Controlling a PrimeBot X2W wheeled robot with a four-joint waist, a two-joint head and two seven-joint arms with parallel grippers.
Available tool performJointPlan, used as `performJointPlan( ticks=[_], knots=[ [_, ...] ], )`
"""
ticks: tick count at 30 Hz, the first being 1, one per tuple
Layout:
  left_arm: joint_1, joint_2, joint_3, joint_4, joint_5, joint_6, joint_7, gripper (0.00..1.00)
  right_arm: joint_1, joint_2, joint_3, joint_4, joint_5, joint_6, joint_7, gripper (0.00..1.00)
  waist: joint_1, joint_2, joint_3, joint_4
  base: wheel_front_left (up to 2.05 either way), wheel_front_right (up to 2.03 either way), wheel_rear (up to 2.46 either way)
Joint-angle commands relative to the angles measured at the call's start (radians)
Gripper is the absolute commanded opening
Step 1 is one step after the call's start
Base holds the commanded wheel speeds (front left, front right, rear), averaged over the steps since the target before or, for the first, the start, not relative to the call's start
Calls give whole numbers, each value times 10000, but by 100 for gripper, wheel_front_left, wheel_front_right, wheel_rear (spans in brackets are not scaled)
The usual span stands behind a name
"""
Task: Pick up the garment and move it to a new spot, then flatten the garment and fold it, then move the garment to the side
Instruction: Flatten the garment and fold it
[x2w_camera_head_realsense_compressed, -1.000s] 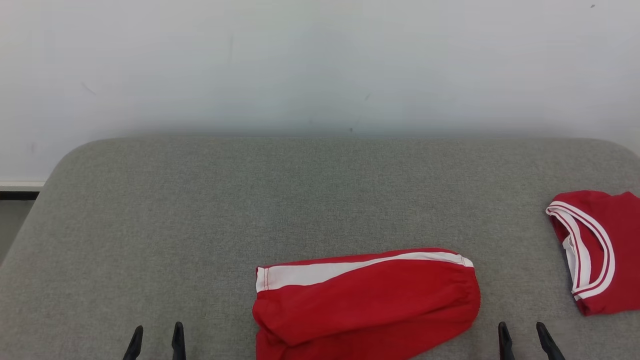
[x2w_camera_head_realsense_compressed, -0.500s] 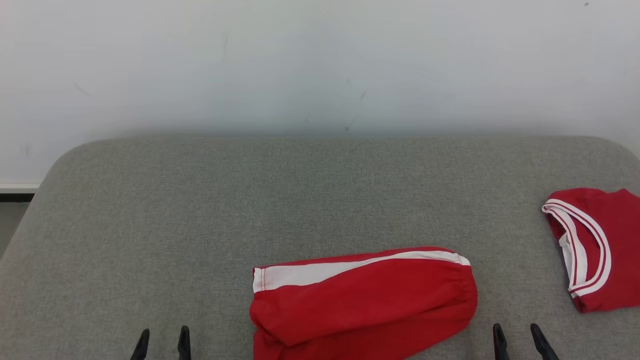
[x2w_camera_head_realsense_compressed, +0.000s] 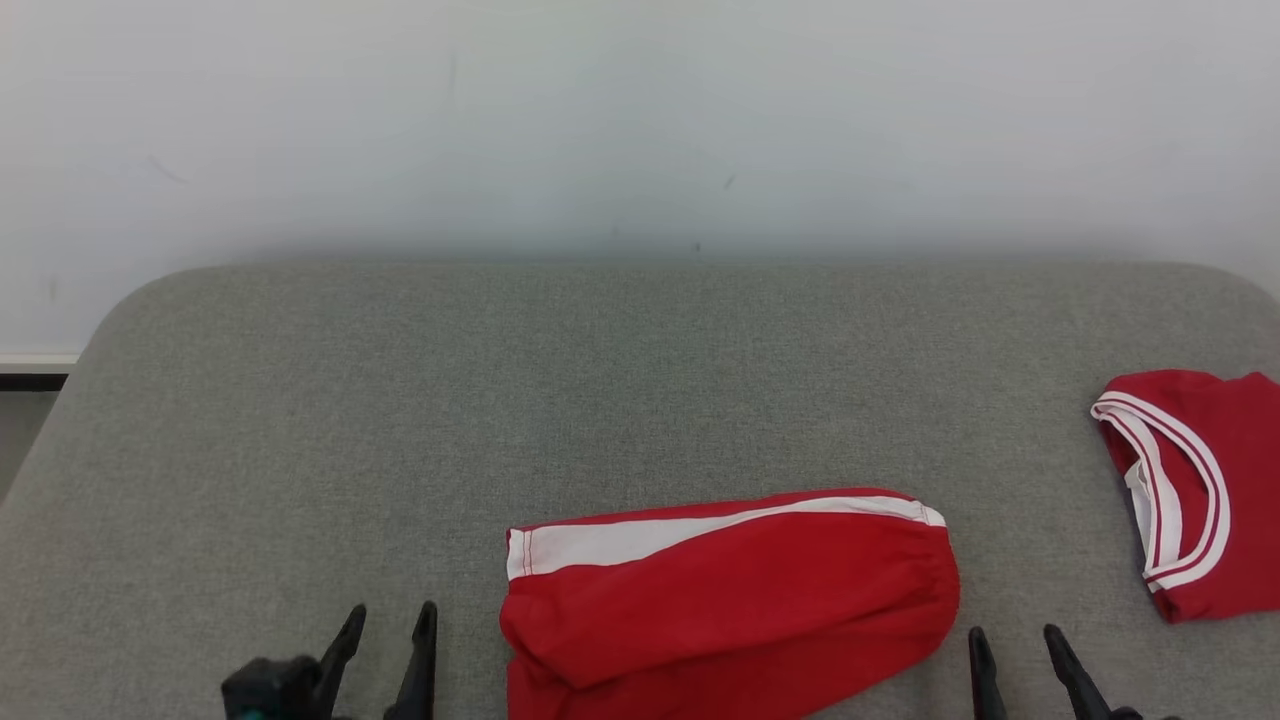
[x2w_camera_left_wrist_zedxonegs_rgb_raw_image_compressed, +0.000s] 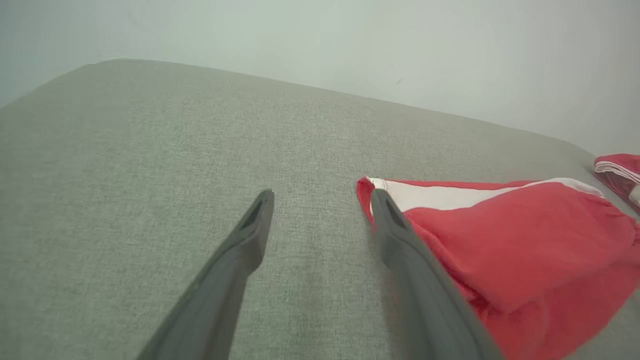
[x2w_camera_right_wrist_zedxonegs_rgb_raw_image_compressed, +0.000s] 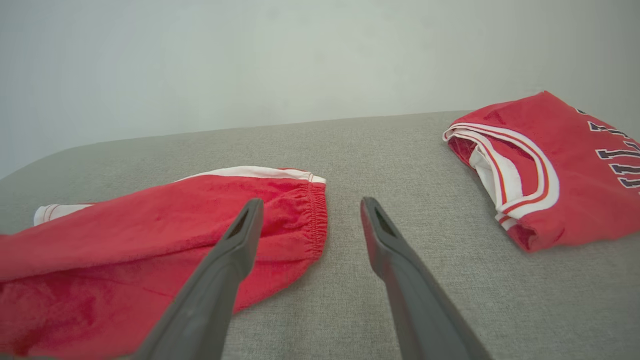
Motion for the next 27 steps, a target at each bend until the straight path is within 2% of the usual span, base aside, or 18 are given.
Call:
performJointPlan(
  ticks=[1, 7, 13, 21, 27],
  knots=[
    [-468, 112, -252, 168, -290, 12, 374, 100, -173, 7, 105, -7, -134, -24, 1, 100, -1, 0, 74, -27, 0, 0, 0],
    [-2190, 115, -769, 1078, -1600, 12, 2613, 100, -1210, -176, 622, 4, -436, -24, 395, 100, -1, 0, 475, -275, 0, 0, 0],
    [-3433, -55, -784, 2195, -2104, 238, 4255, 100, -2230, -436, 1289, 0, -373, -24, 599, 100, -1, 0, 847, -574, 0, 0, 0],
    [-4090, -189, -881, 3030, -2307, 388, 4981, 100, -2597, -440, 1641, 244, -222, -24, 433, 100, -1, 0, 1106, -789, 0, 0, 0],
    [-4340, -180, -1046, 3145, -2325, 264, 4805, 100, -2636, -430, 1654, 396, -175, -24, 325, 100, -1, 0, 1204, -846, 0, 0, 0]
  ],
)
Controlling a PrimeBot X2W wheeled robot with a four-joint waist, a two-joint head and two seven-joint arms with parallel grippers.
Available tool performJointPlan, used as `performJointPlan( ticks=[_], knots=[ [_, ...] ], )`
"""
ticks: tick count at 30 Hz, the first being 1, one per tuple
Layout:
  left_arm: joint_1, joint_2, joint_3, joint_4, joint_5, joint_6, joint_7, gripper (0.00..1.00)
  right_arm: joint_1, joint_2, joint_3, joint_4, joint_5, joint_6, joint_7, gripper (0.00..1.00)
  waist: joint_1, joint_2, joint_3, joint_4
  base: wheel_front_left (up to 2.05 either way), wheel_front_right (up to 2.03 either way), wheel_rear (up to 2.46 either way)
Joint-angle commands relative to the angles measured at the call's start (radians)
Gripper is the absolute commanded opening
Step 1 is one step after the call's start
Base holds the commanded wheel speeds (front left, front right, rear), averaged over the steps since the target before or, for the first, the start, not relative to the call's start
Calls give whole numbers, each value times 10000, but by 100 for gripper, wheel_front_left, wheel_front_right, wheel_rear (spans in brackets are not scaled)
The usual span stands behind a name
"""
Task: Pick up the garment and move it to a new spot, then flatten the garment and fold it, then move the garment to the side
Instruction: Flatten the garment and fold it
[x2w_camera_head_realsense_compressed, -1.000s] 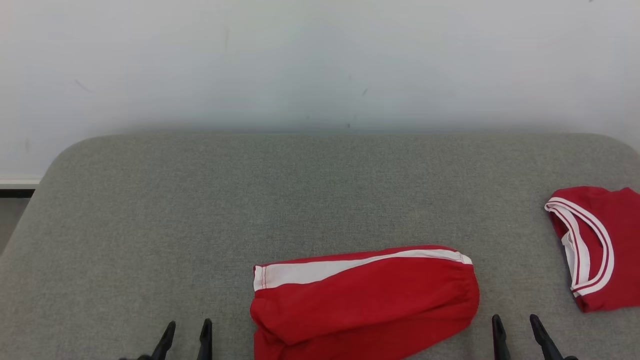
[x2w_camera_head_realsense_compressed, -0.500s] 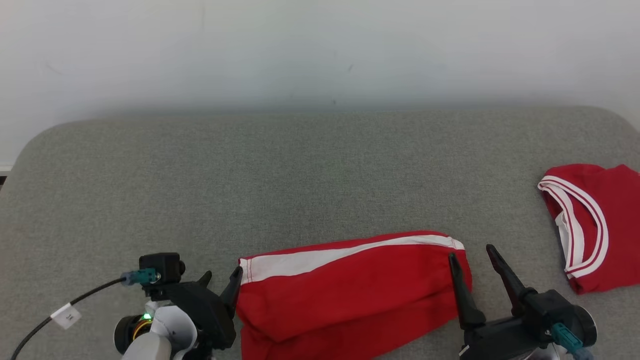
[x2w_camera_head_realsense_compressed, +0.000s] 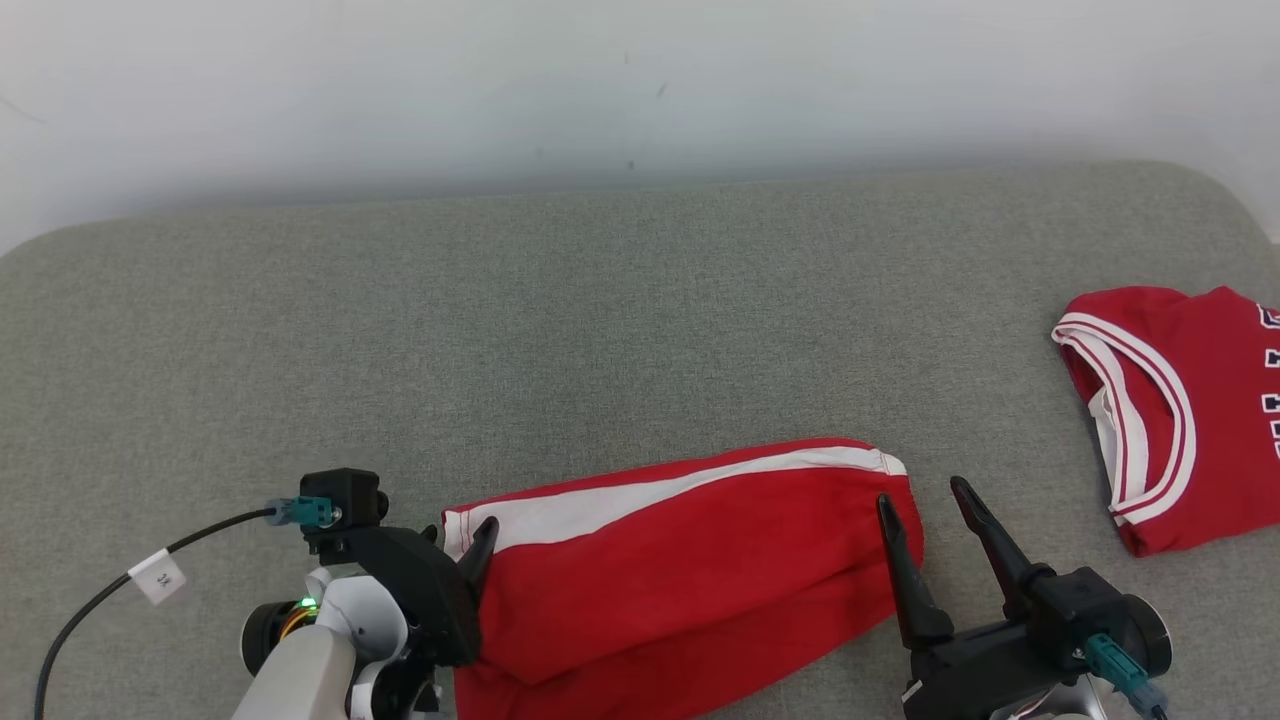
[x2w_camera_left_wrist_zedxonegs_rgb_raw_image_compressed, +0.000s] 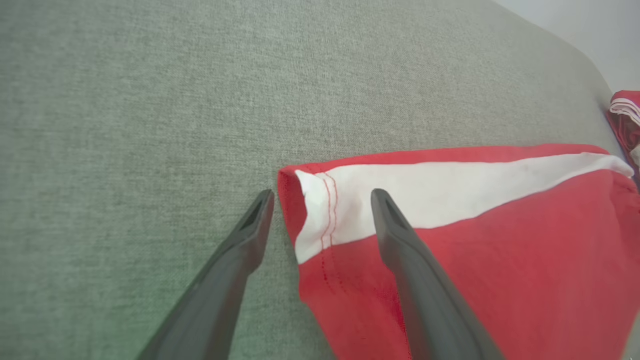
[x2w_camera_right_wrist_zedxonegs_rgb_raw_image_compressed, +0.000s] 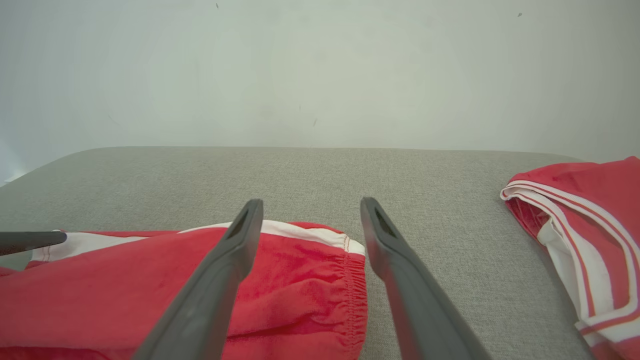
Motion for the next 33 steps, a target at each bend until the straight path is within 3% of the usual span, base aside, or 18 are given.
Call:
performJointPlan(
  ticks=[1, 4, 5, 7, 9, 14, 16, 21, 27, 33],
  knots=[
    [-93, 15, -29, 19, 9, -24, -60, 100, -75, -20, -10, 16, 37, -24, -42, 100, -2, -1, 9, -3, 0, 0, 0],
    [-137, -47, -150, 109, -90, -75, -39, 82, -102, -26, 0, 75, 18, -24, -85, 100, -2, -1, -2, -5, 0, 0, 0],
    [-145, -54, -183, 147, -116, -79, -25, 49, -125, -35, 11, 74, -13, -24, -105, 100, -2, -1, -11, -6, 0, 0, 0],
    [-172, -60, -248, 184, -143, -118, -38, 33, -155, -29, 6, 70, -37, -24, -110, 100, -2, -1, -21, -6, 0, 0, 0],
    [-193, -78, -304, 202, -182, -143, -75, 0, -177, -33, -5, 78, -45, -24, -131, 100, -2, -1, -20, 9, 0, 0, 0],
    [-311, -1, -428, 117, -128, -167, -325, 0, -490, -190, 95, 103, 17, -24, 27, 100, -2, -1, 96, 46, 0, 0, 0],
    [-337, 41, -456, 46, -72, -172, -460, 0, -726, -262, -23, 255, 320, -24, 570, 100, -2, -1, 171, 63, 0, 0, 0],
    [-255, -110, -670, -76, 58, -134, -809, 0, -1843, -606, -1047, 788, 1598, -24, 3948, 100, -2, -1, 382, 300, 0, 0, 0],
    [-282, -307, -896, -81, 10, -129, -932, 0, -2689, -355, -1969, 1104, 2533, -22, 7721, 100, -2, -1, 564, 458, 0, 0, 0],
    [-464, -358, -1025, -49, -4, -140, -1005, 0, -3068, 94, -2308, 763, 2368, -24, 9850, 100, -2, -1, 767, 491, 0, 0, 0]
  ],
)
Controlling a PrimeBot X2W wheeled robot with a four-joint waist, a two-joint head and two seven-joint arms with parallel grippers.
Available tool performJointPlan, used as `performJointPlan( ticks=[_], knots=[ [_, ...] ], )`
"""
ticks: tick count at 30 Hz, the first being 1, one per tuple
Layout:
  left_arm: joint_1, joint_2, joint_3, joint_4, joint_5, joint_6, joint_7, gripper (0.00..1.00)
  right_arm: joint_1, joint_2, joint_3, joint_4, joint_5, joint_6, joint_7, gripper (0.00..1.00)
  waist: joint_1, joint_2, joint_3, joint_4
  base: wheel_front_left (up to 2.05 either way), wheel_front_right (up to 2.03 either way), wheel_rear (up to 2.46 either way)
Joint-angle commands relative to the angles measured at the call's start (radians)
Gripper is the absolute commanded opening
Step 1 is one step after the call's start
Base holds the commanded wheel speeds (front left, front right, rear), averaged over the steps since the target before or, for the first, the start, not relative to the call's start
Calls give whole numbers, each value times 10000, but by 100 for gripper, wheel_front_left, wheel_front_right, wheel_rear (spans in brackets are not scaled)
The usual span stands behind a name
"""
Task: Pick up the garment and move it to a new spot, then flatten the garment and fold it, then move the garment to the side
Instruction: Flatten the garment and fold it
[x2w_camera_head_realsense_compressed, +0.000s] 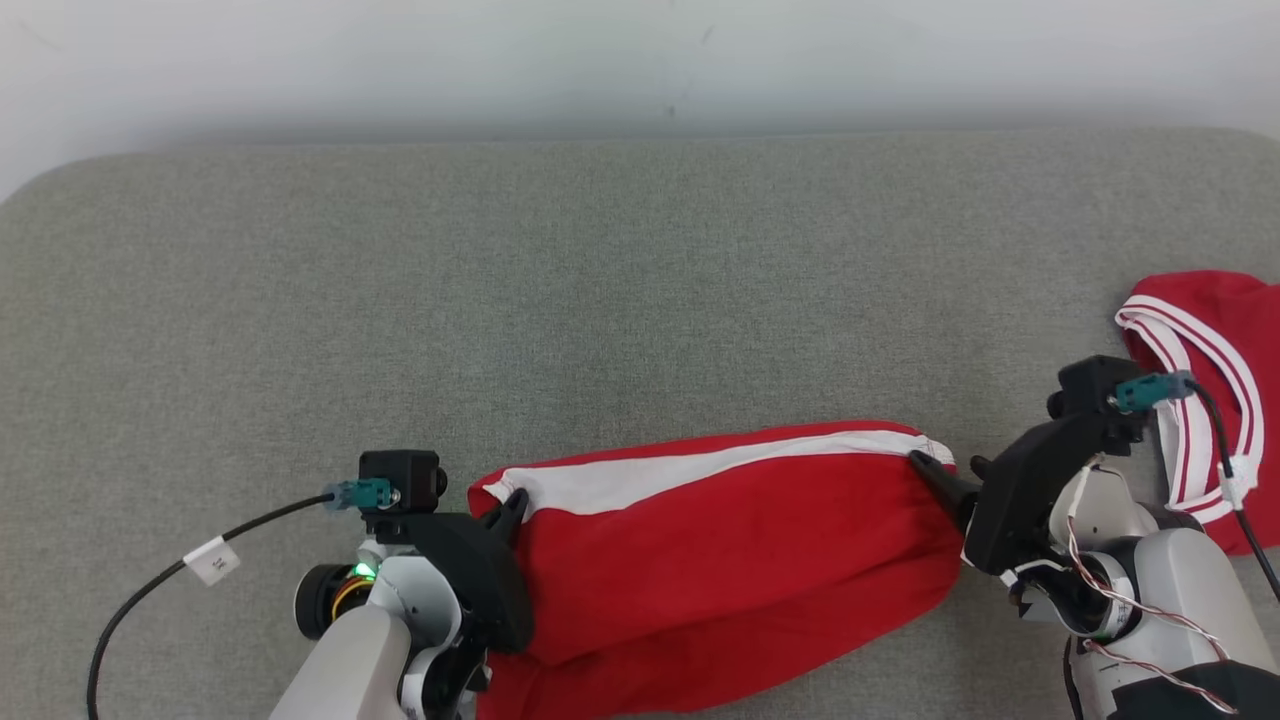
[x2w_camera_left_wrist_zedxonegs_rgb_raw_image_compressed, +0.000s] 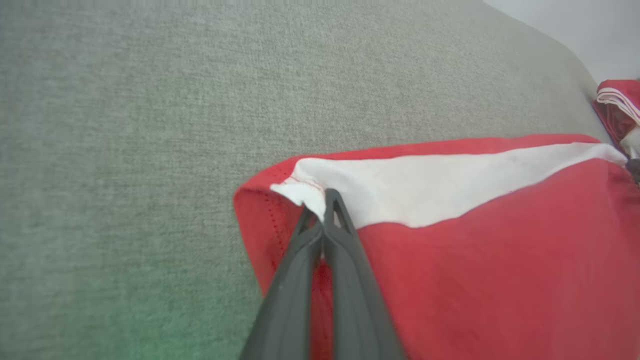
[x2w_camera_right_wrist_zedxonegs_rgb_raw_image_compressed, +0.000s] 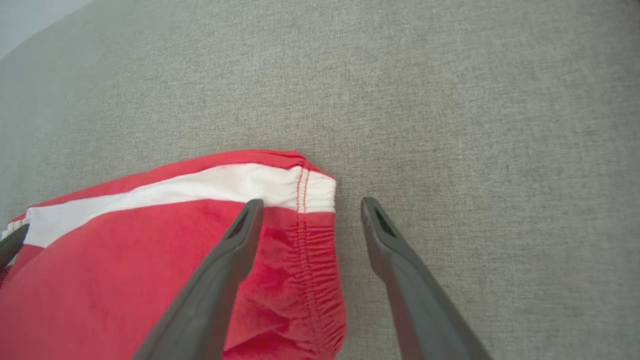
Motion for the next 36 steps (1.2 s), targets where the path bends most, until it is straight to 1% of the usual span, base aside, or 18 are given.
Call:
performJointPlan(
  ticks=[1, 9, 14, 18, 19, 20, 21, 22, 23, 24, 25, 30, 36],
  knots=[
    [-170, -27, -39, 22, -18, 22, -67, 0, -108, 139, -59, -231, -99, -24, 436, 100, -1, -1, 98, 19, 0, 0, 0],
    [-370, 78, -90, 29, -9, 19, -80, 0, -204, 371, -344, -710, -300, -24, 1247, 100, -1, -1, 274, -18, 0, 0, 0],
    [-464, 138, -135, 9, -11, 35, -34, 0, -420, 404, -391, -563, 10, -24, 1635, 100, -1, -1, 397, -21, 0, 0, 0],
    [-455, 148, -179, -20, -33, 39, -27, 0, -585, 400, -299, -333, 187, -24, 1603, 100, -1, -1, 473, -6, 0, 0, 0],
    [-450, 148, -190, -21, -46, 38, -26, 0, -615, 402, -271, -280, 242, -24, 1565, 94, -1, -1, 480, -8, 0, 0, 0],
    [-454, 154, -203, -22, -55, 38, -15, 0, -644, 401, -227, -230, 302, -24, 1545, 69, -1, -1, 490, -9, 0, 0, 0],
    [-465, 159, -214, -24, -58, 37, -2, 0, -673, 402, -187, -215, 374, -24, 1456, 48, -1, -1, 499, -10, 0, 0, 0],
    [-483, 163, -217, -32, -68, 36, 0, 0, -712, 402, -150, -232, 398, -24, 1340, 37, -1, -1, 506, -12, 0, 0, 0],
    [-508, 173, -217, -43, -69, 42, -12, 0, -754, 401, -149, -247, 404, -24, 1193, 29, -1, -1, 507, -17, 0, 0, 0],
    [-530, 190, -215, -62, -61, 51, -57, 0, -794, 400, -136, -287, 343, -24, 1013, 11, -1, -1, 508, -24, 0, 0, 0],
    [-548, 204, -203, -90, -56, 56, -112, 0, -834, 400, -126, -326, 242, -24, 808, 0, -1, -1, 506, -31, 0, 0, 0],
    [-679, 227, -43, -252, -101, 113, -568, 0, -1028, 395, -70, -410, 256, -24, 99, 0, -1, -1, 447, -92, 0, 0, 0],
    [-1340, 367, 294, -417, -232, 147, -1032, 0, -1557, 395, 104, -557, 134, -24, -339, 0, -1, -1, 537, -207, 0, 0, 0]
  ],
)
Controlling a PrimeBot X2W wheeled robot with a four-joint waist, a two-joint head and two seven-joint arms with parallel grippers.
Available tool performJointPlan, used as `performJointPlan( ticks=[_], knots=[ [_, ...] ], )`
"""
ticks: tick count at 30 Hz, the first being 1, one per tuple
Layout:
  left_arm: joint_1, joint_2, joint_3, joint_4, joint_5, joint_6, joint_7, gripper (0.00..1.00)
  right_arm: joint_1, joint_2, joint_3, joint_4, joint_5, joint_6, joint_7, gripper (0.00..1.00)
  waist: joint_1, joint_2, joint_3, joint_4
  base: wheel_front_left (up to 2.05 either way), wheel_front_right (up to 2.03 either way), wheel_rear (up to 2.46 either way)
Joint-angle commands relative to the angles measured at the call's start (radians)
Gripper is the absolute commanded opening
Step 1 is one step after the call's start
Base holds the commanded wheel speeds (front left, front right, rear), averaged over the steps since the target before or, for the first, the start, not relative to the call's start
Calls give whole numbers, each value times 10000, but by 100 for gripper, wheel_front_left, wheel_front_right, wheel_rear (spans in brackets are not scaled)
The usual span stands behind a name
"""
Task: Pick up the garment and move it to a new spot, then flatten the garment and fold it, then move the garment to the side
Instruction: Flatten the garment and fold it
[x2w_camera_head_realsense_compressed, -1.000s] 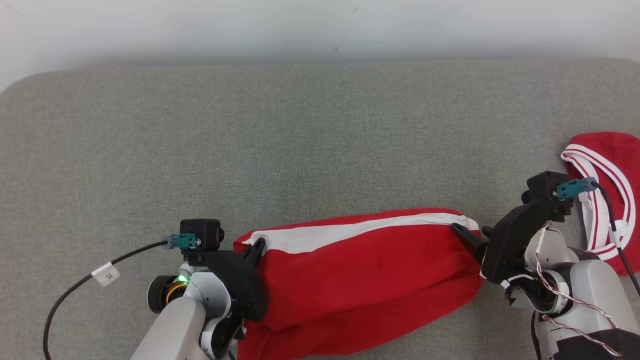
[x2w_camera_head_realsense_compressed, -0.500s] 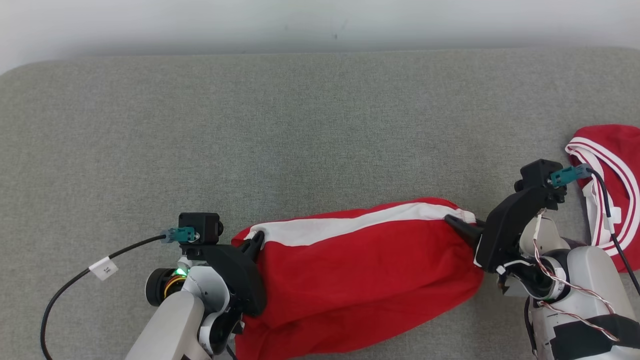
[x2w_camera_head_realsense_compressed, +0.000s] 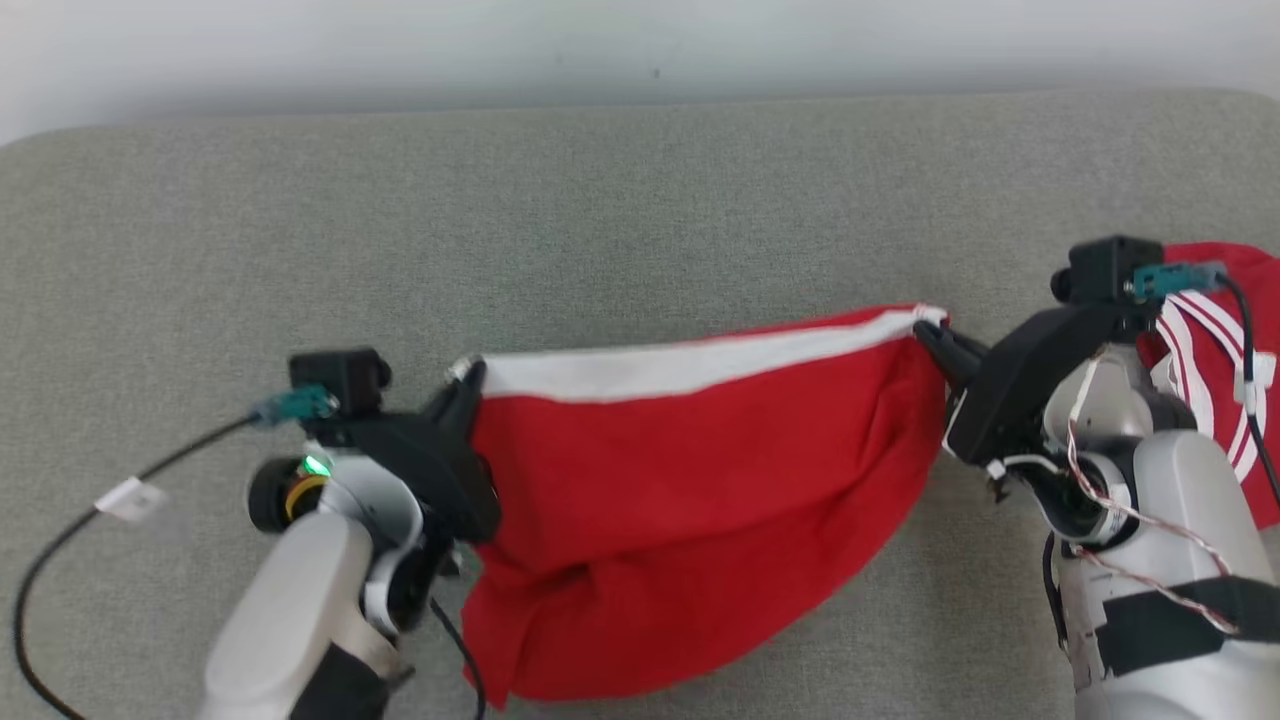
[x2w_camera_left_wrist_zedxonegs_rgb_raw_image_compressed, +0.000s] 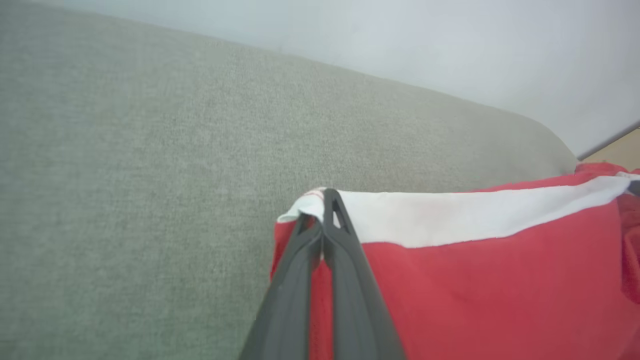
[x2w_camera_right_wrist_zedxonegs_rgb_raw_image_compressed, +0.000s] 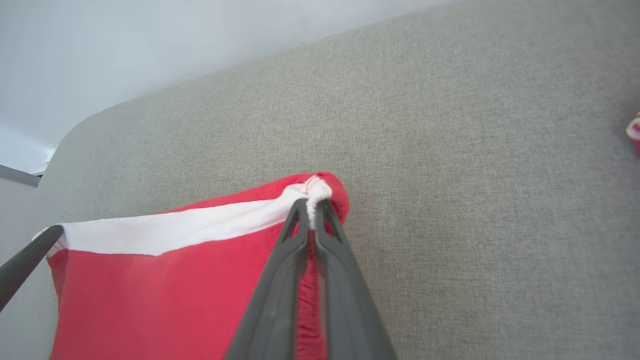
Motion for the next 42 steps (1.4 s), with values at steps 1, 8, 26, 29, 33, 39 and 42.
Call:
performJointPlan(
  ticks=[1, 8, 26, 29, 33, 39, 42],
  knots=[
    [-382, 121, 93, -92, -108, -46, -97, 0, -333, 0, 69, -60, -48, -24, -134, 0, 0, -1, 96, -71, 0, 0, 0],
    [-2146, 735, 490, -500, -437, -187, 57, 0, -2037, -202, 601, -106, -68, -24, -557, 0, 0, -1, 705, -346, 0, 0, 0],
    [-8904, 2198, 1596, -1636, 431, 261, -1297, 0, -8855, -541, 1547, 1508, -634, -24, -3721, 0, 0, -1, 4529, -986, 0, 0, 0],
    [-9757, 2196, 1630, -1577, 633, 274, -1919, 0, -9744, -428, 1176, 2069, -1009, -24, -4964, 0, 0, -1, 4816, -1025, 0, 0, 0],
    [-10387, 2076, 1703, -1428, 594, 194, -2545, 0, -10424, -404, 1013, 2715, -1630, -24, -6315, 0, 0, -1, 5177, -1075, 0, 0, 0],
    [-9201, 1926, 1326, -1075, 87, -156, -2994, 0, -9770, -603, 1747, 3966, -1988, -24, -7428, 0, 0, -1, 5475, -946, 0, 0, 0],
    [-8275, 1963, 1111, -1359, -479, -239, -3112, 0, -9311, -763, 2173, 4329, -1575, -24, -7668, 0, 0, -1, 5309, -817, 0, 0, 0]
  ],
)
